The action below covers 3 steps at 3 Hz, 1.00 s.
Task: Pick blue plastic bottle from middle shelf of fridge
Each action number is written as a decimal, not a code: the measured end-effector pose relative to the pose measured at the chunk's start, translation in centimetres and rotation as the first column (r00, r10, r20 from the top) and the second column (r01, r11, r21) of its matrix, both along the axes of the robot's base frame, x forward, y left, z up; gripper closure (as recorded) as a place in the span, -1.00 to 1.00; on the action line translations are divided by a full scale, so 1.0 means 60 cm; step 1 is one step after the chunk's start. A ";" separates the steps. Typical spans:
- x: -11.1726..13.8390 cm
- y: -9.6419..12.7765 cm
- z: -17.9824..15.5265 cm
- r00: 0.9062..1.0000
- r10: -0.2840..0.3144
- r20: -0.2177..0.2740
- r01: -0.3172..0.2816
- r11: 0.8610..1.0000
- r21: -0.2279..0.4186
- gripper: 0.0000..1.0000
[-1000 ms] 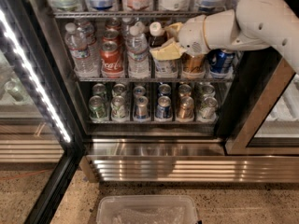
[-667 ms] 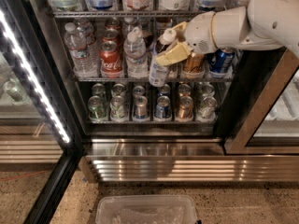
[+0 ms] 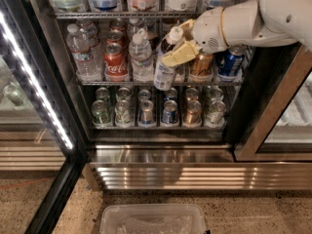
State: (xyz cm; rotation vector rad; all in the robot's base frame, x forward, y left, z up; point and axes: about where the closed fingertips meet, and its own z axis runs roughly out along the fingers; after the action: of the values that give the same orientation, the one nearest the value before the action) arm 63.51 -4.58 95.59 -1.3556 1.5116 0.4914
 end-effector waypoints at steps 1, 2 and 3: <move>-0.012 -0.006 0.006 1.000 -0.004 -0.007 0.004 1.000 -0.003 1.00; -0.013 -0.006 0.001 1.000 -0.003 -0.007 0.003 1.000 -0.003 1.00; -0.025 -0.002 0.003 1.000 -0.001 -0.018 0.001 1.000 0.007 1.00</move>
Offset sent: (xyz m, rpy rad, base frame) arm -0.1543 -0.0959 0.1025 -0.0480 -0.0314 -0.1930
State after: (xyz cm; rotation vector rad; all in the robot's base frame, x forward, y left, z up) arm 62.02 -4.73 95.74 -1.3480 1.5237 0.5096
